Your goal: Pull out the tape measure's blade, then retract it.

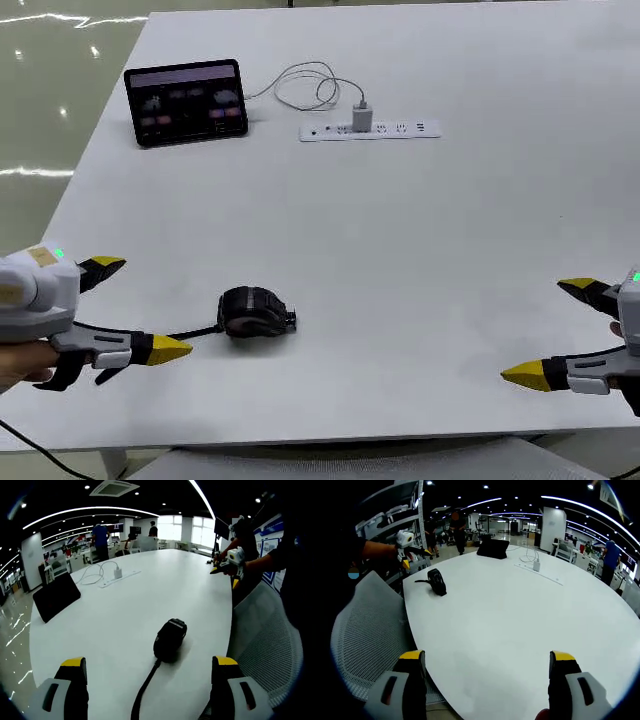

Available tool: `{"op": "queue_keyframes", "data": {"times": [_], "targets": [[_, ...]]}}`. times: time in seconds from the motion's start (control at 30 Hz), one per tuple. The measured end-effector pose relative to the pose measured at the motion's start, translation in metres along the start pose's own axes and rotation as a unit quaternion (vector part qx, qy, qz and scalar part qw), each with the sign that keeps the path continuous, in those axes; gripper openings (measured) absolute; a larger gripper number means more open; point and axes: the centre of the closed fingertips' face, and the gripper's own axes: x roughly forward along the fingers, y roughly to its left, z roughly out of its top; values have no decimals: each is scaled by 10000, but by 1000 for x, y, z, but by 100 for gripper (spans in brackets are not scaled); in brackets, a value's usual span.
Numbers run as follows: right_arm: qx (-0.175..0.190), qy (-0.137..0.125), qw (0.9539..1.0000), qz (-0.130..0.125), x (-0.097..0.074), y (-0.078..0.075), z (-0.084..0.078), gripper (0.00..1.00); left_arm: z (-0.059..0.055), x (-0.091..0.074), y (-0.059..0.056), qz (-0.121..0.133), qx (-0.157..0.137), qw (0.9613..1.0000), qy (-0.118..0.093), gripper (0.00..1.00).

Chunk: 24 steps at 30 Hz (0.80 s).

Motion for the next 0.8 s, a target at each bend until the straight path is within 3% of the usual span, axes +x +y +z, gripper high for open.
{"op": "queue_keyframes", "data": {"times": [0.2, 0.37, 0.67, 0.8], "targets": [[-154, -24, 9999, 51, 8, 4, 12, 100, 7, 14, -7, -291, 416, 9985, 204, 99], [-262, -25, 9995, 161, 15, 9, 20, 99, 12, 23, -11, -526, 735, 9950, 421, 97], [-593, -46, 9977, 321, 34, 17, 41, 100, 11, 42, -19, -861, 1438, 9814, 932, 94], [-807, -41, 9954, 514, 46, 26, 51, 100, 14, 52, -23, -992, 1585, 9767, 1049, 92]]}}
